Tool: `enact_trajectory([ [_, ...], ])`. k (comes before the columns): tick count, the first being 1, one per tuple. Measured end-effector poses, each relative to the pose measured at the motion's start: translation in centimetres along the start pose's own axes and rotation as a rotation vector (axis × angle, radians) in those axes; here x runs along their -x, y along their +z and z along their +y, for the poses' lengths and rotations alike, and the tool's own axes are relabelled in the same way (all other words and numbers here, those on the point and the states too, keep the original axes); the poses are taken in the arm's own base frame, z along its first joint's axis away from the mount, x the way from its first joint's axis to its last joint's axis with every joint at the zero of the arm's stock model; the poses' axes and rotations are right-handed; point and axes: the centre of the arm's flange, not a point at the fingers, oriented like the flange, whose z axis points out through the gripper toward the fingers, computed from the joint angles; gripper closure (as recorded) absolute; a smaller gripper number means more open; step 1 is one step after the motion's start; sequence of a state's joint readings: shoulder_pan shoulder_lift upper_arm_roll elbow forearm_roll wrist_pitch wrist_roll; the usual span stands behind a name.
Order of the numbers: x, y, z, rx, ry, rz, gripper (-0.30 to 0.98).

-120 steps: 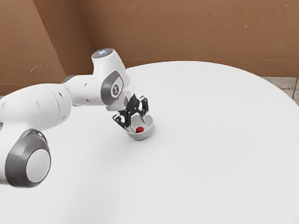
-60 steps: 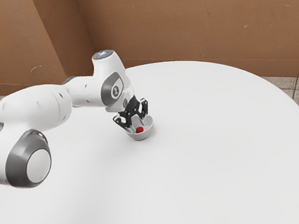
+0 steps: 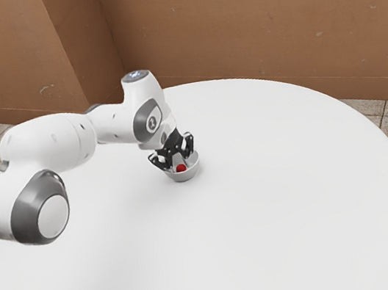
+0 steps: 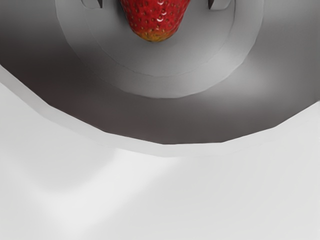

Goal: Take strawberry from the bowl

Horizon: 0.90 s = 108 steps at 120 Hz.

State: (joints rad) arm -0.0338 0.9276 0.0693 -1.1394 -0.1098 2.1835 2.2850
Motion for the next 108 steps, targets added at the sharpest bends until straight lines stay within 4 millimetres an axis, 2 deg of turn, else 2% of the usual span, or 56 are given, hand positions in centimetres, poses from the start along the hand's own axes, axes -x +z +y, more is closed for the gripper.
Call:
enact_trajectory([
  [82, 0.1, -0.8, 0.1, -0.019, 0.017, -0.004, 0.65],
  [96, -0.1, -2.6, 0.1, -0.028, 0.021, -0.011, 0.66],
  [108, -1.8, -5.0, -0.1, -0.033, 0.037, -0.012, 0.67],
])
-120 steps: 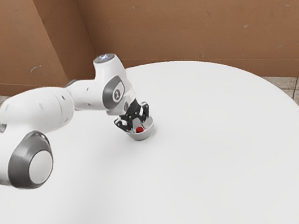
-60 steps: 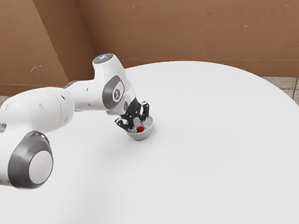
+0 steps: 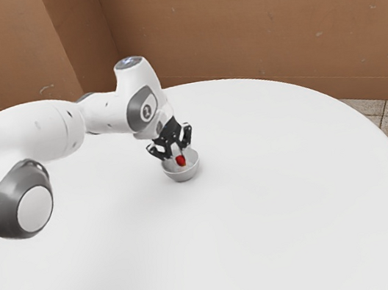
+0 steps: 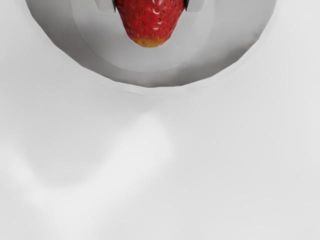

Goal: Take strawberry from the bowl

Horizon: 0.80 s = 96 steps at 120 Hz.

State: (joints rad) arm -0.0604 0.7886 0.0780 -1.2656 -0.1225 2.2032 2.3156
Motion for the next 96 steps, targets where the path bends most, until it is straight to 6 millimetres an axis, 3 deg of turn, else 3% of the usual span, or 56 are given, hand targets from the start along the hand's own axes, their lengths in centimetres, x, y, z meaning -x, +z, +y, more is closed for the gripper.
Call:
enact_trajectory([
  [15, -4.6, -2.7, -1.2, 0.002, 0.041, 0.013, 0.68],
  [28, -7.3, -2.7, -2.2, 0.008, 0.061, 0.025, 0.69],
  [55, -8.9, 0.6, -2.9, 0.025, 0.058, 0.038, 0.69],
  [76, -9.0, 1.5, -3.0, 0.022, 0.046, 0.034, 0.68],
  [96, -9.0, 0.6, -3.2, 0.015, 0.027, 0.025, 0.36],
])
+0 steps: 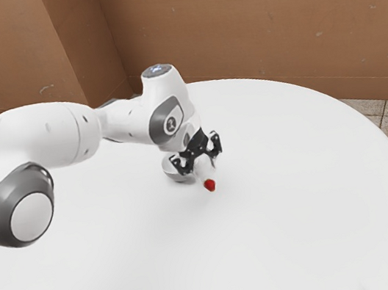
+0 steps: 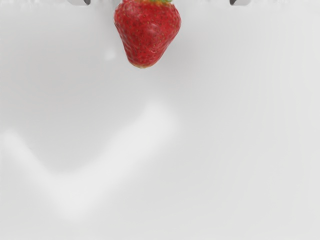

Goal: Take strawberry from the bowl

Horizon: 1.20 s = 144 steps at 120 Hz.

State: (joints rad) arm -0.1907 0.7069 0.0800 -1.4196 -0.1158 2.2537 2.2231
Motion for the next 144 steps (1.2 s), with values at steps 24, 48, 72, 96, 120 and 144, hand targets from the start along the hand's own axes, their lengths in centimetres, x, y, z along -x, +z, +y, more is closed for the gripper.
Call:
enact_trajectory([
  [24, -0.4, -6.5, 0.2, -0.038, -0.035, -0.052, 0.14],
  [48, 0.3, -25.3, 8.1, -0.143, -0.314, -0.07, 0.05],
  [72, 0.8, -37.9, 18.9, -0.098, -0.678, -0.09, 0.02],
  [96, -0.4, -38.0, 21.1, 0.035, -0.974, -0.067, 0.01],
  [120, -1.2, -37.3, 21.4, 0.104, -1.232, -0.058, 0.0],
  [144, -2.7, -36.9, 20.4, 0.133, -1.437, -0.046, 0.0],
])
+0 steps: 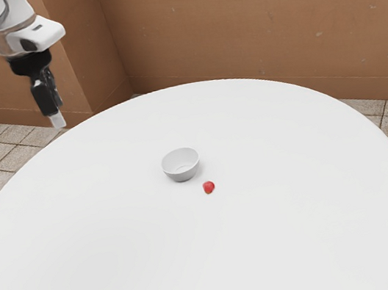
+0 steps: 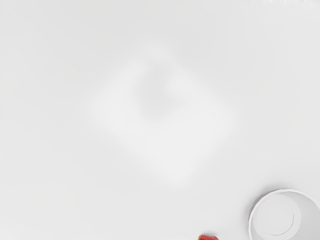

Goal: Take strawberry from the bowl

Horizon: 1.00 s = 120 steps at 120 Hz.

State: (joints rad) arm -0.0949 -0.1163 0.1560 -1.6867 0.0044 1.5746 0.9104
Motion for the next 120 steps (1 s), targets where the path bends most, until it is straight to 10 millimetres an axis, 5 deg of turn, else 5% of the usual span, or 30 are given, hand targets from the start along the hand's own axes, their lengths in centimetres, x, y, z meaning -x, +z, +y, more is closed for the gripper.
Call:
enact_trajectory([
  [46, -0.9, -1.2, 1.1, 0.0, -0.263, 0.01, 0.0],
  [120, -1.7, -1.9, 1.9, -0.008, -0.449, 0.019, 0.0],
])
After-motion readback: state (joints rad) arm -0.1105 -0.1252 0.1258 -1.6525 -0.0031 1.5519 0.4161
